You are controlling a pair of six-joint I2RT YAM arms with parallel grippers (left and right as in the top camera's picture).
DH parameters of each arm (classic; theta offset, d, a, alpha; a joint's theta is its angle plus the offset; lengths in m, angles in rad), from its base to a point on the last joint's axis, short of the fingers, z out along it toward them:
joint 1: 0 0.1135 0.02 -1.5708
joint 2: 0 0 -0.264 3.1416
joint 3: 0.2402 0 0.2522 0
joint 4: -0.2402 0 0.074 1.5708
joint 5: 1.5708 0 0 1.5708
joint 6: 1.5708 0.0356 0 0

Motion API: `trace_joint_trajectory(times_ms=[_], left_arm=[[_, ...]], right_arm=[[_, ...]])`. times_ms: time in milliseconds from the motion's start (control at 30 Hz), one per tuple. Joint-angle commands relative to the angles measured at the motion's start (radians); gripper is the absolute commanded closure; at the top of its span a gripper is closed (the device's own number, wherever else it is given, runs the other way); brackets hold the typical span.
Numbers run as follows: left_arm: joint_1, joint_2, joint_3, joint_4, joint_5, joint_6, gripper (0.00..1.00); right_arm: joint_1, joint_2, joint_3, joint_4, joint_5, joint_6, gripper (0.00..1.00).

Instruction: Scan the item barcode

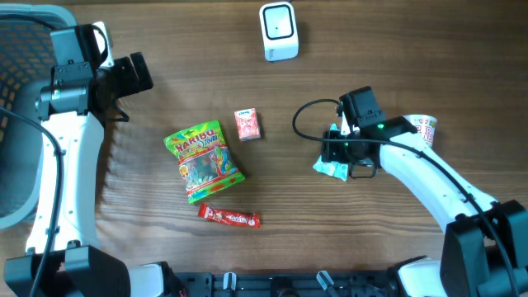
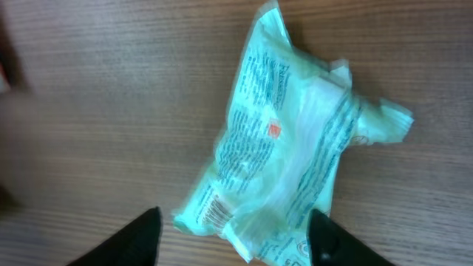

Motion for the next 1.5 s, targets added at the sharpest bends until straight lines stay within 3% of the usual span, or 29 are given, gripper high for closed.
trace_joint_trajectory(times_ms=[0, 67, 167, 367, 733, 867, 1100, 1267, 1333, 1400, 1467], left_arm=[[0.008, -0.009, 0.008, 0.003, 0.008, 0.016, 0.0], [0.008, -0.009, 0.008, 0.003, 0.008, 0.016, 0.0], [0.008, -0.009, 0.008, 0.003, 0.008, 0.016, 0.0], [0.008, -0.009, 0.008, 0.003, 0.008, 0.016, 0.0], [0.008, -0.009, 0.008, 0.003, 0.008, 0.016, 0.0], [0.008, -0.009, 0.008, 0.003, 0.008, 0.016, 0.0], [0.008, -0.009, 0.008, 0.003, 0.008, 0.016, 0.0], [0.008, -0.009, 0.008, 0.003, 0.008, 0.016, 0.0], [0.008, -0.009, 0.008, 0.003, 0.008, 0.015, 0.0], [0.008, -0.009, 0.008, 0.003, 0.008, 0.016, 0.0], [0.008, -0.009, 0.008, 0.003, 0.008, 0.016, 0.0]], right_arm=[[-0.007, -0.039, 0.137, -0.079, -0.011, -0.071, 0.35], [-0.007, -0.049, 0.186, -0.119, -0.012, -0.09, 0.46], [-0.007, -0.052, 0.202, -0.13, -0.012, -0.095, 0.95], [-0.007, -0.011, 0.156, -0.115, -0.012, -0.093, 0.96], [-0.006, 0.097, -0.108, 0.169, -0.124, -0.093, 0.93], [-0.007, 0.1, -0.121, 0.199, -0.21, -0.126, 0.88], [-0.007, 0.032, 0.113, -0.019, -0.268, -0.226, 0.54], [-0.007, 0.011, 0.219, -0.146, -0.217, -0.224, 0.5], [-0.011, 0.011, 0.218, -0.156, -0.217, -0.224, 0.44], [-0.016, 0.011, 0.216, -0.159, -0.216, -0.224, 0.37], [-0.022, 0.011, 0.216, -0.158, -0.184, -0.206, 0.23]])
